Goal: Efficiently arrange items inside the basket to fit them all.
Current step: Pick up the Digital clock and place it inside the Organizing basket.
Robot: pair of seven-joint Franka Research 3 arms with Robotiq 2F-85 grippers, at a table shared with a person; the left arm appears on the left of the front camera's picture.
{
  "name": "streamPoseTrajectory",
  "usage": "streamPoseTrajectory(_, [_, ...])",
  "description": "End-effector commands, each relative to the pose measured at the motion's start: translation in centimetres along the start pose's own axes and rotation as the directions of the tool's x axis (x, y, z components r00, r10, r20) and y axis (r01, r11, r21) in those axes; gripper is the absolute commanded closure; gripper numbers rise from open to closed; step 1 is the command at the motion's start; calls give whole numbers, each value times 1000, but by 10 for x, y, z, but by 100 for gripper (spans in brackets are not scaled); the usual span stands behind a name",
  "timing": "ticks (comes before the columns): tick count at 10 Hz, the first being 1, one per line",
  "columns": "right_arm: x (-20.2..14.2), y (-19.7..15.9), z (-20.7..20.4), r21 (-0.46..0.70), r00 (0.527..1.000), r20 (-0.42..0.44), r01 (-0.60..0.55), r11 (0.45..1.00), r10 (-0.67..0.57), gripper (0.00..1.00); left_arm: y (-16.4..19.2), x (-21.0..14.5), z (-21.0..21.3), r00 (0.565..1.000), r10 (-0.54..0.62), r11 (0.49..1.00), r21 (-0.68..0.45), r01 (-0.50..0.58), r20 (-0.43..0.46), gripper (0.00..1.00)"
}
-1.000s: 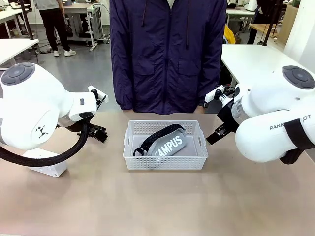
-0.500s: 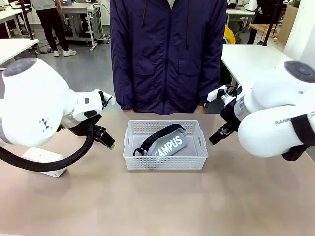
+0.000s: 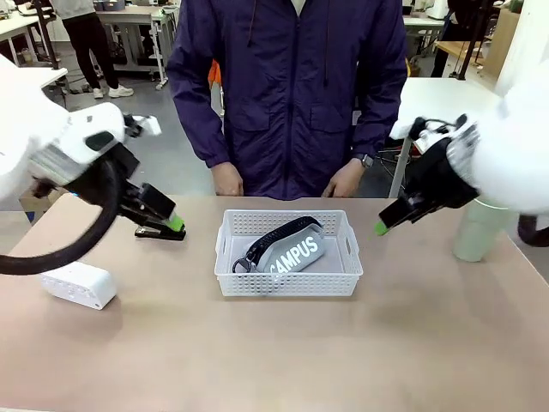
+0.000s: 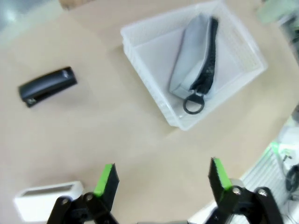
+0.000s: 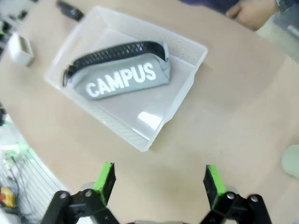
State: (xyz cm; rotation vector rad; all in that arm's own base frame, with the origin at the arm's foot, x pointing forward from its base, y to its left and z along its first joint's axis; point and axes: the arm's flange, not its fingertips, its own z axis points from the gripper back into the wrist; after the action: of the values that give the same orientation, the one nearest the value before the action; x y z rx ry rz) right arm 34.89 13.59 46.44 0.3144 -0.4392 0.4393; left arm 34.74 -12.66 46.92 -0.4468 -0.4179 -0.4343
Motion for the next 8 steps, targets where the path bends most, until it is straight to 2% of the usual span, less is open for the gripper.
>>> streamPoseTrajectory(1, [-57,-14,25,106,978,55,196,975,-202,0,14,-43,25,993,119,976,-189,-113,22,0])
streamPoseTrajectory(2, [-68,-23,43,243,968,83,213,946,-239,0,28,-53,49,987,153,934,-336,-125,58,0])
streamPoseTrajectory(3, [-82,-41,65,312,940,125,267,912,-319,0,50,-68,77,959,249,881,-443,-166,135,0])
streamPoseTrajectory(5, [-113,-77,98,405,898,179,306,862,-403,0,89,-98,110,897,400,765,-607,-215,186,0])
streamPoseTrajectory(6, [-134,-102,115,462,856,208,340,819,-473,0,110,-109,120,865,462,711,-666,-228,197,0])
streamPoseTrajectory(8, [-196,-159,150,586,735,261,394,708,-626,0,168,-138,136,770,603,602,-751,-270,207,0])
